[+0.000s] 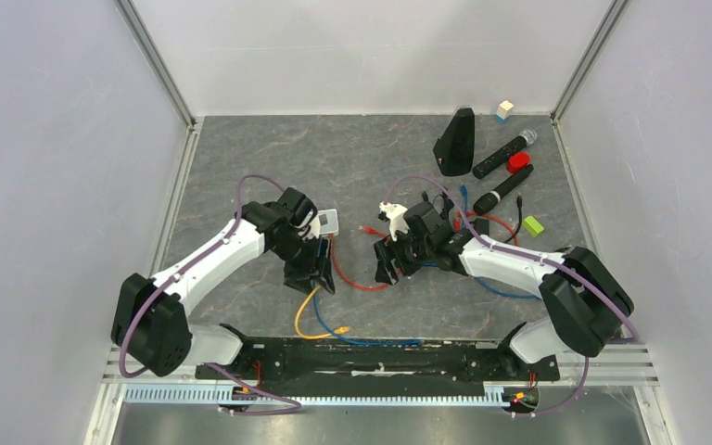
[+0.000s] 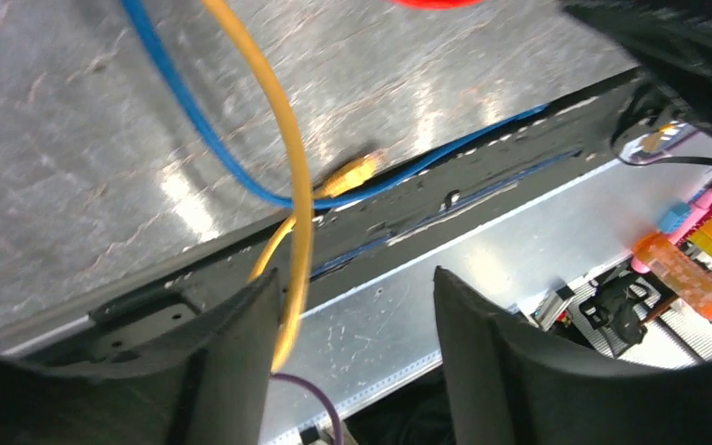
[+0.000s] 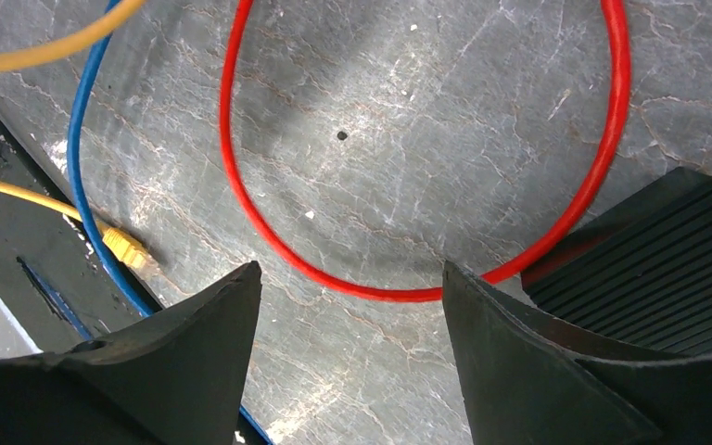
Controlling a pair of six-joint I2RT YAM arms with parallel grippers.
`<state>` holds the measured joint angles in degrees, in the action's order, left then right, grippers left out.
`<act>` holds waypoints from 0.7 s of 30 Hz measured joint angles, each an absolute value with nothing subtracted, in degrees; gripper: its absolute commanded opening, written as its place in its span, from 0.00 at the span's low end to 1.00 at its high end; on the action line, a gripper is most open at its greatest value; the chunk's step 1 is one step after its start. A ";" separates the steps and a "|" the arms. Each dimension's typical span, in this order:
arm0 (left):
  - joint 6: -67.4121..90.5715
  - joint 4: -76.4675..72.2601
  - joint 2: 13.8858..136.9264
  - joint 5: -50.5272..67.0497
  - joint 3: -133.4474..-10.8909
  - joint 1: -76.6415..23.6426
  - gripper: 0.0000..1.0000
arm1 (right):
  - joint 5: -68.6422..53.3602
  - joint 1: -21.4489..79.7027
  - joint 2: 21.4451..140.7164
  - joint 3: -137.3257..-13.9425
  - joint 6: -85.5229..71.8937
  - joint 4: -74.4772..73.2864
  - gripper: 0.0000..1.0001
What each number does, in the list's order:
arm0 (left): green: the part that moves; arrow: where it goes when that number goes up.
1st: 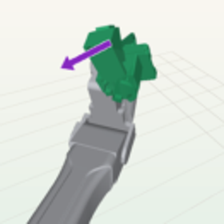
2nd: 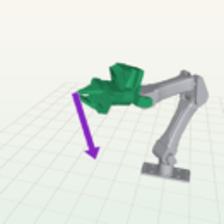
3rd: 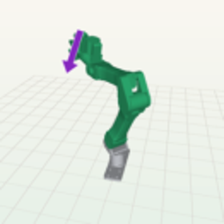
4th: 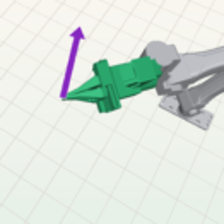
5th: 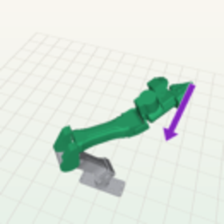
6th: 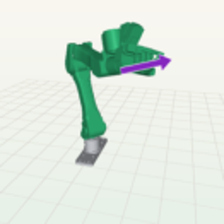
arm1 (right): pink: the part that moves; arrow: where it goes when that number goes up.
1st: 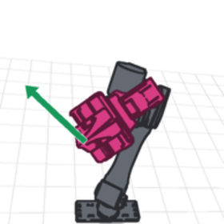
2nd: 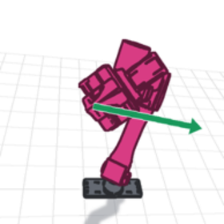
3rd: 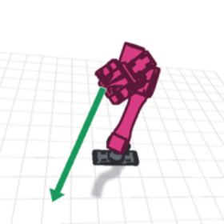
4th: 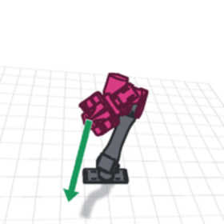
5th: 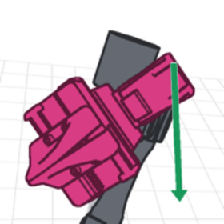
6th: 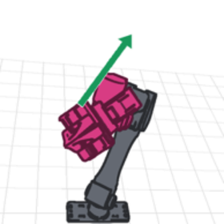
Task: Pull the plug from the switch port
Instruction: Move the switch port to the center of the board.
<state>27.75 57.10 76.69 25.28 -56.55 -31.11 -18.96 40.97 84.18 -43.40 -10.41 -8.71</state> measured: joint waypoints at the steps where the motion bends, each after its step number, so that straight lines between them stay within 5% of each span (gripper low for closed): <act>1: 27.77 57.67 76.38 24.51 -55.75 -31.11 0.79 | -18.87 40.97 84.23 -43.42 -10.41 -8.71 0.74; 13: 27.07 62.26 76.27 2.90 -69.21 -30.41 0.86 | -17.72 40.97 90.96 -53.06 -13.26 -6.76 0.73; 21: 25.78 45.23 82.19 0.43 -69.69 -19.40 0.86 | -16.69 40.97 102.21 -63.33 -19.18 -3.05 0.68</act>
